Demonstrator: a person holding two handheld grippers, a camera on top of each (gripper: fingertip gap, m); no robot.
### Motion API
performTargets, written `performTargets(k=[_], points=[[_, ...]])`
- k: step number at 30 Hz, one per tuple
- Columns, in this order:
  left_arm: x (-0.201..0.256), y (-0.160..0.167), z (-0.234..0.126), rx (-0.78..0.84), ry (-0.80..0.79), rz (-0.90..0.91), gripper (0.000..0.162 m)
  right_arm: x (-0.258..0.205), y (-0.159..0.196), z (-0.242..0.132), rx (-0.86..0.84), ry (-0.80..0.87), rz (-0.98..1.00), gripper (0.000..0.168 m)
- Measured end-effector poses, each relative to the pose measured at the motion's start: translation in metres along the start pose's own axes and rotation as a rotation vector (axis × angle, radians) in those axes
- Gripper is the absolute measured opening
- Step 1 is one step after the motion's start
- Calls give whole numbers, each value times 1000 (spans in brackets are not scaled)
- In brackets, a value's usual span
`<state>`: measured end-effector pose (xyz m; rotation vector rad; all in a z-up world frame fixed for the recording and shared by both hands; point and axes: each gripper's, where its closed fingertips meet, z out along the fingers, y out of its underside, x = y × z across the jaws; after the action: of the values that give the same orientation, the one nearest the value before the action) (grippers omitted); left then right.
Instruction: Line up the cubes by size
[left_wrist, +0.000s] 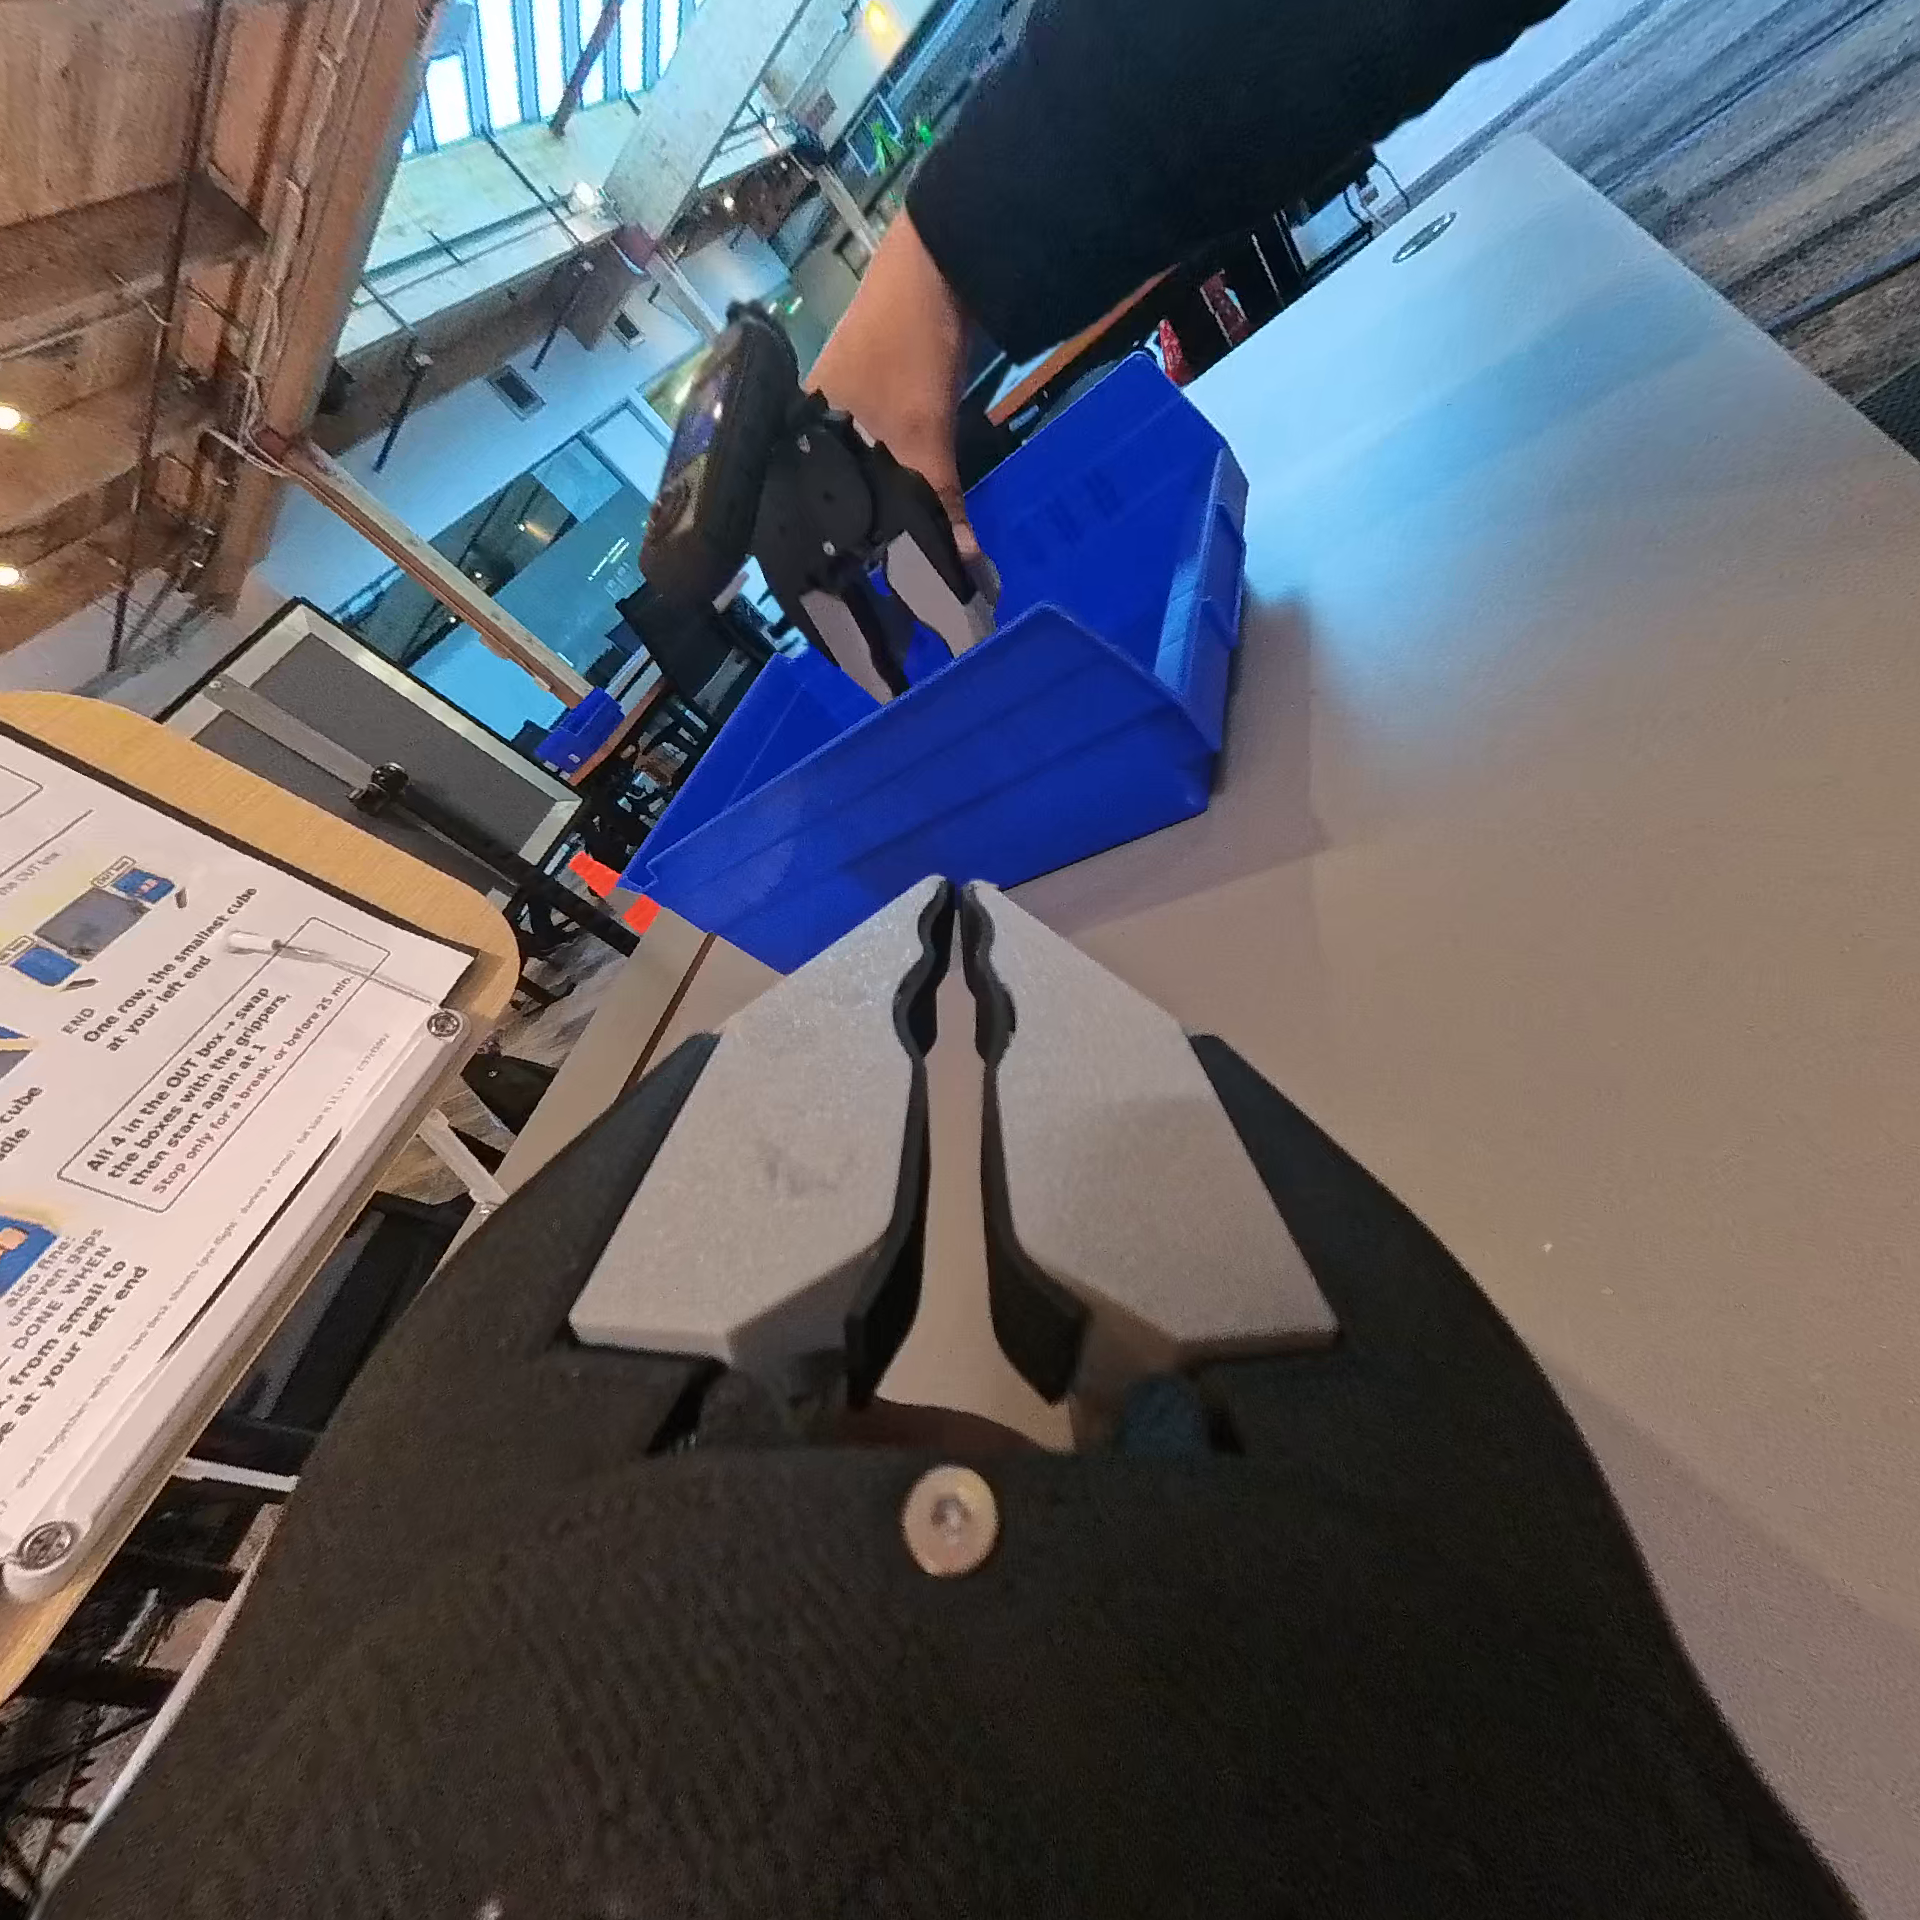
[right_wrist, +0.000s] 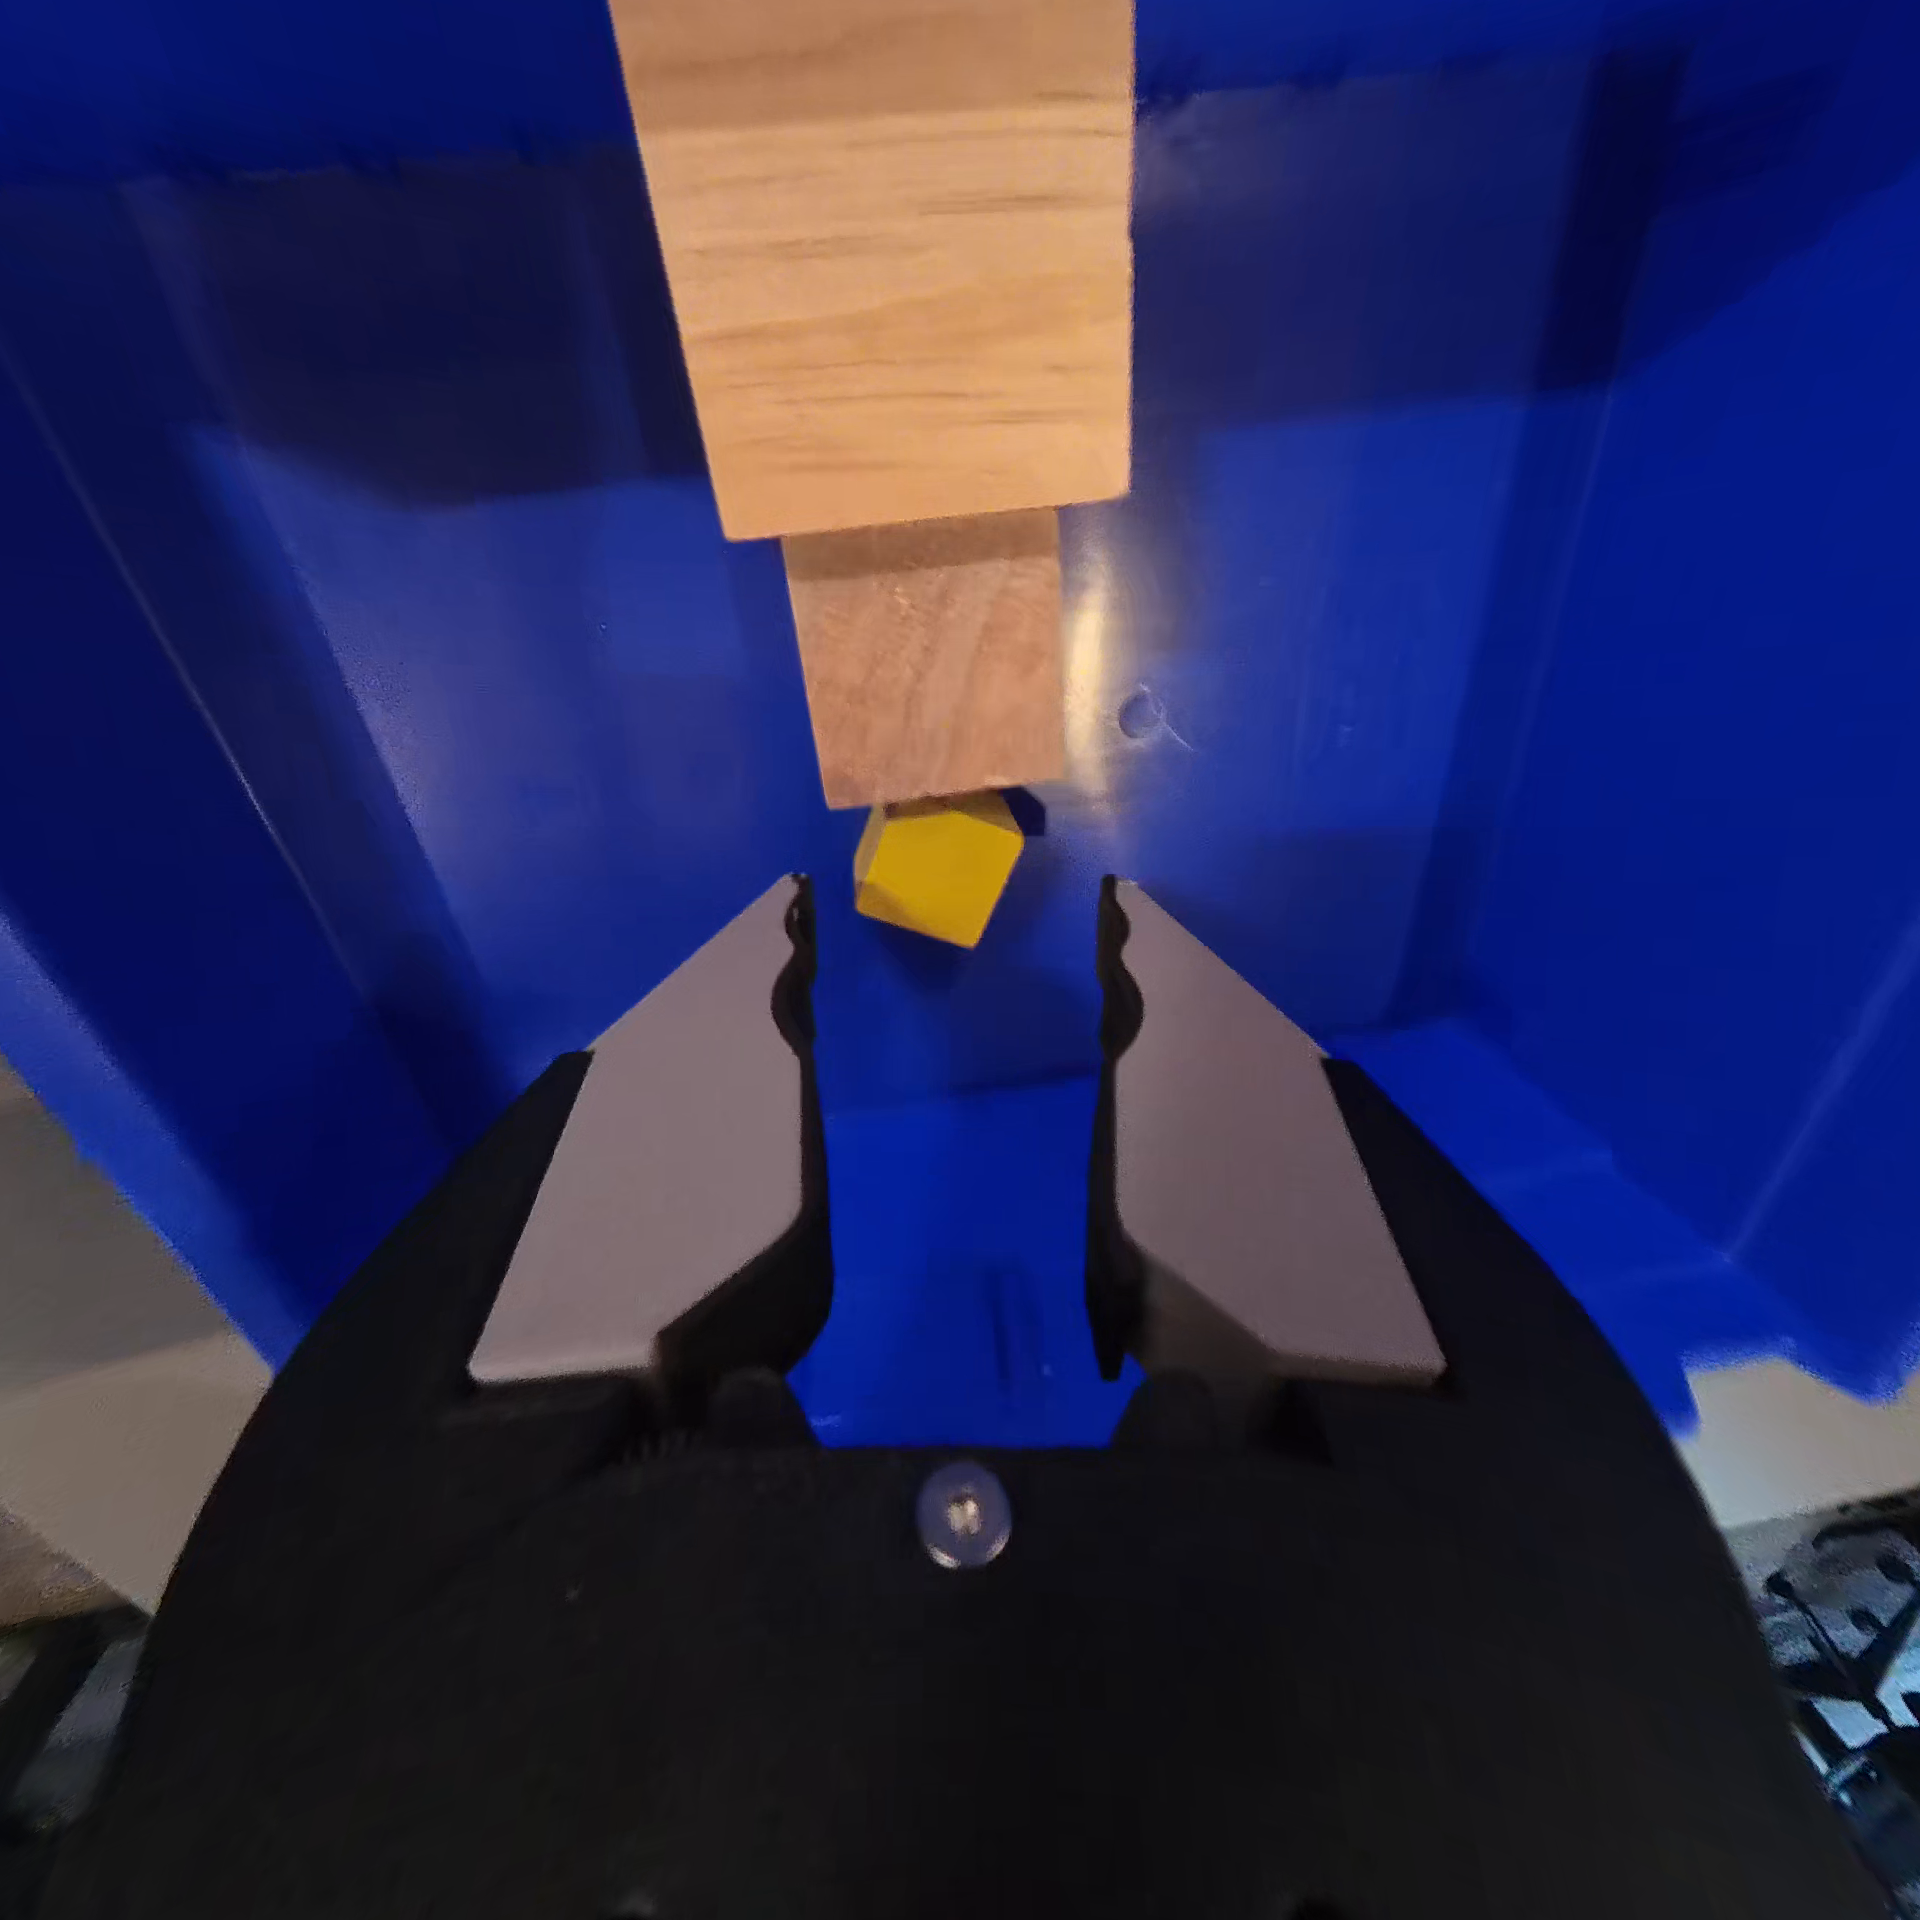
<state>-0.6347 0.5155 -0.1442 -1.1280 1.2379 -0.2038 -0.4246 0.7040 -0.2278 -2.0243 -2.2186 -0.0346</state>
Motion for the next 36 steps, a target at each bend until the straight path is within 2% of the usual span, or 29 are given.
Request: performTargets(k=[3, 6, 9, 10, 13, 14, 16, 18, 20, 21, 25, 27, 29, 31, 33, 36], points=[[5, -3, 1, 10, 25, -9, 0, 10, -14, -32, 140, 111, 55, 55], [13, -4, 3, 12, 69, -32, 1, 6, -61, -87, 442, 250, 87, 52], [22, -2, 6, -10, 111, -40, 5, -37, -133, -152, 870, 301, 41, 24], [25, -1, 6, -15, 127, -47, 6, -50, -154, -170, 989, 324, 52, 22], [32, 1, 5, -28, 172, -73, 9, -85, -211, -193, 1233, 288, 144, 55], [34, 1, 5, -30, 181, -84, 11, -95, -228, -191, 1272, 259, 167, 65], [29, -5, 4, 2, 150, -118, 13, -111, -259, -175, 1286, 236, 173, 72], [9, -25, -5, 102, 21, -196, 14, -111, -277, -151, 1227, 346, 151, 80], [-4, -44, -27, 166, -32, -258, 13, -116, -286, -130, 1187, 408, 110, 77], [-7, -49, -41, 156, -12, -263, 9, -120, -288, -121, 1160, 406, 89, 77], [-47, -65, -106, 67, 23, -262, 20, -124, -284, -110, 1119, 389, 82, 86], [-76, -51, -135, -68, 17, -217, 25, -125, -281, -119, 1170, 341, 112, 87], [-98, -5, -163, -327, 45, -178, 34, -128, -280, -128, 1229, 281, 144, 87], [-119, 50, -194, -602, 41, -149, 35, -132, -280, -133, 1260, 245, 151, 86], [-122, 95, -220, -847, 114, -147, 36, -137, -282, -133, 1262, 231, 133, 86], [-118, 148, -246, -1127, 241, -131, 46, -146, -287, -130, 1253, 202, 99, 85]])
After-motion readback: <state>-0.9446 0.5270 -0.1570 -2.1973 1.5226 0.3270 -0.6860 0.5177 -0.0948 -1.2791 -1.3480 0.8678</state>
